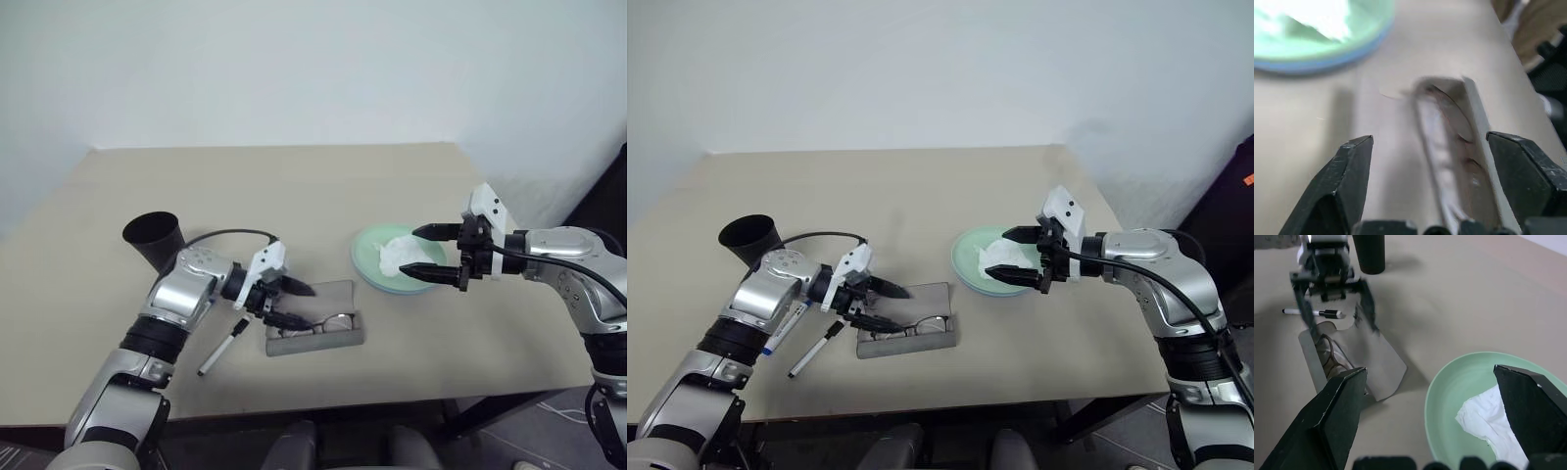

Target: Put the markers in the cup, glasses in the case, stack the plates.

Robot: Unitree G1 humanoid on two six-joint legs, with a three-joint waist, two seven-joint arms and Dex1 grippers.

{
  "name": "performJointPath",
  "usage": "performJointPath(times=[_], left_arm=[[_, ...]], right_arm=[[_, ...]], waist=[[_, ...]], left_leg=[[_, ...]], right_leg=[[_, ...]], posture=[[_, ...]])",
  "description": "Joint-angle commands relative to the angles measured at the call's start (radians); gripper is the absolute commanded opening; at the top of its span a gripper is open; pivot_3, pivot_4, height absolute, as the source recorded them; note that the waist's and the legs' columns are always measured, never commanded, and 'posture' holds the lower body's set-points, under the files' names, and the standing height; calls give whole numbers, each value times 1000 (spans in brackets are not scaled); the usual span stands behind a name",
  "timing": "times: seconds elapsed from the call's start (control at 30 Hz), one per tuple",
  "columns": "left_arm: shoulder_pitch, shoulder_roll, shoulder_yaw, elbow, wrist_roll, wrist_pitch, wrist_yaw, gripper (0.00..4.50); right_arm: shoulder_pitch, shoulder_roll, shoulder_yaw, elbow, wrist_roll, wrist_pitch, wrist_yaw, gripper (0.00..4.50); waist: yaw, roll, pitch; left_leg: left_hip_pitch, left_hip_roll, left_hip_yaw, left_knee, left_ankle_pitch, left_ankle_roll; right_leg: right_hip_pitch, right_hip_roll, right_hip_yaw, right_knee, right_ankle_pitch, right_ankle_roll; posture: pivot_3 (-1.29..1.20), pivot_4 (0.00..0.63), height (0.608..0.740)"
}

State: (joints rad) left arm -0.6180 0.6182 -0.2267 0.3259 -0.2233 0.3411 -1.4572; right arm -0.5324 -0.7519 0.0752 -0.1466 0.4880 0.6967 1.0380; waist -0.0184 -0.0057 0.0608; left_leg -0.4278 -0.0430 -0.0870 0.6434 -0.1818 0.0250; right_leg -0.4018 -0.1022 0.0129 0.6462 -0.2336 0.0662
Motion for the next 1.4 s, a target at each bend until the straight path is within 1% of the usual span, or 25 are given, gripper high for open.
performJointPath(times=[0.03,0.17,0.2,0.23,0.27,0.4,0.47,0.53,0.57,0.77,0.97,1.07,1.23,1.4], left_arm=[[-62,-18,70,18,-20,-22,75,3986],[-109,-54,106,124,5,-58,171,3986],[-119,-65,111,153,16,-73,199,3615],[-125,-73,112,178,25,-82,218,3399],[-127,-78,106,199,38,-93,230,3069],[-109,-90,79,235,81,-144,254,1670],[-89,-91,60,219,95,-147,246,988],[-64,-88,56,168,76,-110,214,250],[-51,-81,52,139,66,-93,190,16],[46,-2,3,-71,39,-27,49,16],[126,57,-21,-227,19,30,3,16],[171,74,-33,-289,19,57,9,16],[204,86,-57,-287,73,28,52,16],[228,80,-64,-297,95,27,118,16]], right_arm=[[-8,2,-18,-20,0,-11,-5,4500],[-11,5,-15,-18,-2,-12,-7,4500],[-11,5,-15,-19,-2,-11,-7,4500],[-11,6,-15,-20,-1,-11,-8,4500],[-12,6,-14,-21,-1,-10,-8,4500],[-11,9,-13,-26,-1,-10,-9,4500],[-11,9,-13,-28,0,-9,-9,4500],[-9,8,-14,-30,0,-9,-9,4500],[-9,8,-14,-30,-1,-10,-9,4500],[-4,10,-16,-37,-1,-12,-12,4500],[-1,11,-14,-40,-3,-13,-15,4500],[0,12,-14,-42,-3,-15,-15,4500],[-5,15,-11,-37,-6,-18,-13,4500],[-8,17,-11,-37,-9,-17,-11,4500]], waist=[[0,0,0],[0,0,0],[0,0,0],[0,0,0],[0,0,0],[0,0,0],[0,0,0],[-1,0,0],[-1,0,0],[-1,0,0],[-1,0,0],[-1,1,0],[-1,1,0],[1,2,-1]], left_leg=[[0,0,0,0,0,0],[0,0,0,0,0,0],[0,0,0,0,0,0],[0,0,0,0,0,0],[0,0,0,0,0,0],[0,0,1,0,0,0],[0,0,1,0,0,0],[0,0,1,0,0,0],[0,0,1,0,0,0],[0,0,1,0,0,0],[0,0,0,0,0,0],[0,0,1,0,0,0],[0,0,1,0,0,0],[0,0,1,0,0,0]], right_leg=[[0,0,0,0,0,0],[1,0,0,0,0,0],[1,0,0,0,0,0],[0,0,0,0,0,1],[0,0,0,0,0,1],[1,0,0,0,1,1],[1,0,0,0,1,1],[1,0,0,0,1,1],[1,0,0,0,1,1],[0,0,1,0,3,-2],[-2,0,0,0,2,-1],[-2,0,1,0,1,-1],[-2,0,1,0,1,0],[-2,0,1,0,1,1]], posture=[[0,0,704],[0,0,704],[0,0,704],[0,0,704],[0,0,704],[0,0,704],[0,0,704],[0,0,704],[0,0,704],[0,0,704],[0,0,704],[0,0,704],[0,0,704],[0,0,704]])
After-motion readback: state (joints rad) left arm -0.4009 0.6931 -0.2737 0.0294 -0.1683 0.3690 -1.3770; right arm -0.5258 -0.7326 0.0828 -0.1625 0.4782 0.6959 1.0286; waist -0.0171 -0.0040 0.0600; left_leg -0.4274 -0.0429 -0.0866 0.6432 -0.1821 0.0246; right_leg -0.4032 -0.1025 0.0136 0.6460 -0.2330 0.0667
